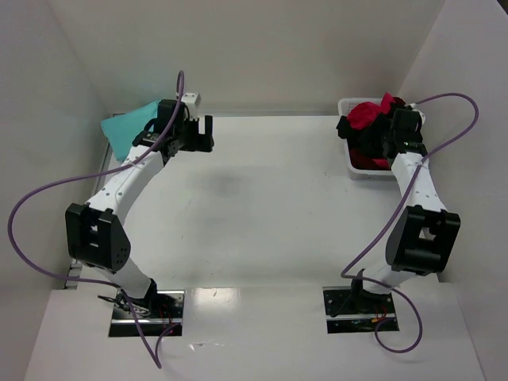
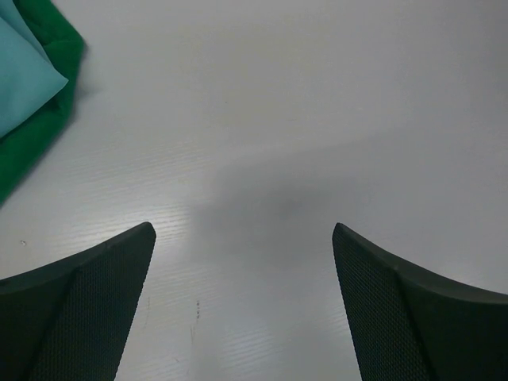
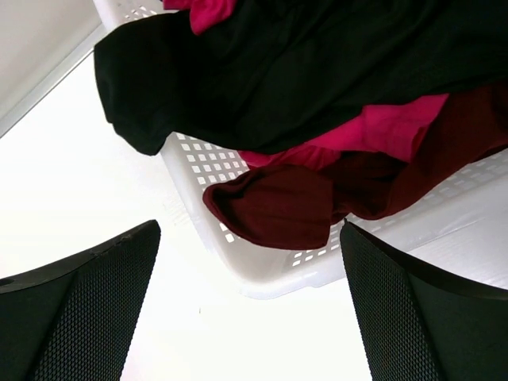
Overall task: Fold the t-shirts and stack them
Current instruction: Grab crumpled tshirt from bin with the right arm
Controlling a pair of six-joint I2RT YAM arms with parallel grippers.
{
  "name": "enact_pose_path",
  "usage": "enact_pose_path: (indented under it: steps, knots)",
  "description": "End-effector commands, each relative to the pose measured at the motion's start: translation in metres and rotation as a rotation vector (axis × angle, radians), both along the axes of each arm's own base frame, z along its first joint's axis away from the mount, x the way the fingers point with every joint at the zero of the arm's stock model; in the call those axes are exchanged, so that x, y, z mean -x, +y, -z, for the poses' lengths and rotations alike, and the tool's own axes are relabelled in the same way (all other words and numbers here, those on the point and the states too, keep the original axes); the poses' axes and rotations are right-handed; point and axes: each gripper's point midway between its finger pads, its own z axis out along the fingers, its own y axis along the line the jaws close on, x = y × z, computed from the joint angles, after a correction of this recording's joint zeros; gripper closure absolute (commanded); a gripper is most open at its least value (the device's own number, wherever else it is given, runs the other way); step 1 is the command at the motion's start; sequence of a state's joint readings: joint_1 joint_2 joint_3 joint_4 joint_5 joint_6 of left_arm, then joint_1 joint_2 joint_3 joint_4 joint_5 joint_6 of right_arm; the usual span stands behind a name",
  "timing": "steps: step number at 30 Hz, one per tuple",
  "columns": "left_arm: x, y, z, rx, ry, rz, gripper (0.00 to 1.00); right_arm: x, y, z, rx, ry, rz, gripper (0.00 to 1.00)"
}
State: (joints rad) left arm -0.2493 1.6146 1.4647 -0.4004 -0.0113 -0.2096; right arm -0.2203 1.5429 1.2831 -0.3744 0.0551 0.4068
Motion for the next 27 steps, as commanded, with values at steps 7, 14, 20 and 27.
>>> enact_pose_path:
  steps: [7,14,20,27]
  knots:
    - [-0.013,-0.016,-0.027,0.038,-0.037,0.101,0.0,-0.032,-0.032,-0.025,0.02,-0.017,0.137,0.0]
    - [-0.016,-0.018,-0.044,0.064,-0.078,0.091,0.0,-0.059,-0.062,0.0,0.063,0.059,0.206,0.0]
    - [-0.012,-0.016,-0.045,0.066,-0.069,0.077,0.0,-0.076,-0.075,0.045,0.076,0.149,0.248,0.0]
    - [-0.015,-0.018,-0.027,0.089,-0.019,0.052,0.0,-0.091,-0.09,0.086,0.126,0.238,0.264,0.0]
